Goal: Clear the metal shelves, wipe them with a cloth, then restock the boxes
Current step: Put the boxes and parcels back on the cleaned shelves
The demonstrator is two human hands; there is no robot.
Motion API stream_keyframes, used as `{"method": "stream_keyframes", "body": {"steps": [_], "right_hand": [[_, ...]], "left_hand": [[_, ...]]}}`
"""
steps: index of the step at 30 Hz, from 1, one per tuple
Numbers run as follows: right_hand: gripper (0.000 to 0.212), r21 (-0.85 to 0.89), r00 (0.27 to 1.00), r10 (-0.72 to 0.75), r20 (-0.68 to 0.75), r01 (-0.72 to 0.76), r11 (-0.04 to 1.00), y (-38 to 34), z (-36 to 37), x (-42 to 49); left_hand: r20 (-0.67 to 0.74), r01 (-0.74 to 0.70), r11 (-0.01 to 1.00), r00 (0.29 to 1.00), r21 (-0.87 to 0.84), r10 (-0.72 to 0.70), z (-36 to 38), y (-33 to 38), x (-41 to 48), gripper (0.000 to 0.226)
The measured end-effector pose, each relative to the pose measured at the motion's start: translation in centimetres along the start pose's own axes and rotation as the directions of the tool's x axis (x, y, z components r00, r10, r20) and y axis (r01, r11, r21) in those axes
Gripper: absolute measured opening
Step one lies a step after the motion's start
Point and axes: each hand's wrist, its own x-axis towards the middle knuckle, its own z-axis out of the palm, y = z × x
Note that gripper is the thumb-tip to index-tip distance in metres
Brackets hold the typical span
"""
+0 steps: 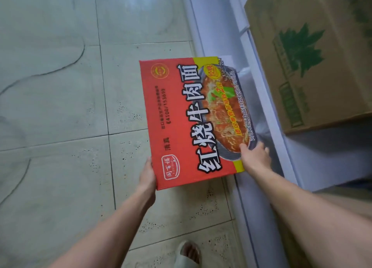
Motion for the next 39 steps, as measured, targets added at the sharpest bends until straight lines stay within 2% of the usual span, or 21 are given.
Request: {"method": "stream_keyframes", "body": {"steps": [3,6,8,11,12,15,16,18,20,22,24,26,28,29,30,31,32,33,36,37,39], "right_hand": [[0.074,0.091,1.000,-0.018,0.001,0.018,0.996,-1.5,-2.3,-3.8],[0.081,0.211,0.998,-0.054,0.017,0.049,0.976,-4.8,-4.7,-9.4],[0.072,0.311,0.995,-0.098,0.021,0.086,0.946,-7.6,-6.2,-13.4],[0.060,0.493,0.977,-0.209,0.027,0.170,0.853,-14.5,-10.7,-21.0],[0.064,0.539,0.965,-0.263,0.021,0.211,0.816,-16.8,-12.4,-23.2],[0.096,0.665,0.919,-0.394,-0.036,0.316,0.676,-24.8,-20.4,-31.9],[0.102,0.722,0.890,-0.446,-0.094,0.370,0.585,-27.9,-24.3,-35.8],[0.110,0.788,0.809,-0.556,-0.193,0.465,0.403,-32.0,-30.6,-42.3],[0.103,0.798,0.685,-0.656,-0.316,0.566,0.207,-35.5,-37.1,-49.1],[0.088,0.770,0.534,-0.742,-0.406,0.637,0.036,-38.0,-43.1,-56.1],[0.069,0.735,0.399,-0.796,-0.456,0.672,-0.084,-40.4,-47.1,-60.2],[0.072,0.746,0.289,-0.810,-0.510,0.618,-0.248,-42.5,-50.0,-63.6],[0.084,0.702,0.188,-0.806,-0.561,0.624,-0.344,-44.8,-52.0,-67.2],[0.097,0.660,0.150,-0.800,-0.581,0.662,-0.355,-45.3,-52.3,-67.6],[0.111,0.642,0.096,-0.793,-0.602,0.648,-0.409,-46.9,-53.1,-69.0],[0.122,0.634,0.077,-0.793,-0.604,0.649,-0.420,-47.4,-53.7,-70.0],[0.127,0.602,0.044,-0.777,-0.628,0.660,-0.449,-48.9,-54.7,-71.8],[0.129,0.584,0.025,-0.771,-0.636,0.669,-0.460,-49.4,-55.2,-72.7],[0.126,0.495,-0.090,-0.703,-0.705,0.646,-0.580,-51.3,-57.6,-76.6],[0.126,0.496,-0.097,-0.698,-0.709,0.636,-0.592,-51.8,-57.9,-77.2],[0.125,0.536,-0.164,-0.700,-0.695,0.531,-0.656,-52.9,-59.3,-80.4]], "left_hand": [[0.013,-0.076,0.996,0.997,-0.047,0.077,-1.7,2.7,-5.1,0.039],[-0.035,-0.158,0.983,0.987,-0.097,0.155,-5.6,7.4,-10.6,0.034],[-0.083,-0.242,0.968,0.968,-0.063,0.237,-8.7,11.6,-14.1,0.032],[-0.117,-0.457,0.889,0.884,-0.017,0.452,-13.7,21.4,-21.7,0.038],[-0.110,-0.513,0.858,0.853,0.009,0.511,-15.0,24.9,-24.4,0.038],[-0.063,-0.693,0.718,0.715,0.063,0.696,-18.6,36.2,-36.2,0.048],[-0.060,-0.737,0.675,0.673,0.031,0.737,-20.3,40.4,-41.5,0.047],[-0.027,-0.795,0.606,0.607,-0.029,0.794,-22.4,46.6,-49.4,0.035],[0.009,-0.868,0.491,0.492,-0.069,0.871,-25.2,52.6,-58.5,0.028],[0.040,-0.948,0.316,0.314,-0.047,0.948,-28.5,57.3,-68.0,0.026],[0.086,-0.988,0.151,0.150,-0.010,0.985,-31.2,60.3,-76.1,0.049],[0.141,-1.000,0.017,0.014,-0.020,0.990,-34.1,61.2,-83.3,0.075],[0.107,-0.996,-0.086,-0.085,0.008,0.991,-37.0,60.8,-89.8,0.077],[0.111,-0.992,-0.120,-0.117,0.023,0.987,-37.8,60.3,-91.3,0.073],[0.076,-0.983,-0.174,-0.170,0.051,0.983,-39.4,59.8,-94.1,0.067],[0.061,-0.977,-0.198,-0.193,0.074,0.979,-40.2,58.9,-95.7,0.061],[0.017,-0.962,-0.251,-0.250,0.105,0.968,-41.4,58.1,-98.4,0.059],[-0.001,-0.953,-0.276,-0.278,0.125,0.960,-41.9,57.2,-99.7,0.062],[-0.101,-0.916,-0.343,-0.369,0.208,0.924,-43.4,54.5,-105.3,0.076],[-0.117,-0.905,-0.352,-0.387,0.240,0.915,-43.4,53.7,-106.2,0.077],[-0.187,-0.873,-0.362,-0.436,0.327,0.880,-44.1,51.1,-109.9,0.075]]}}
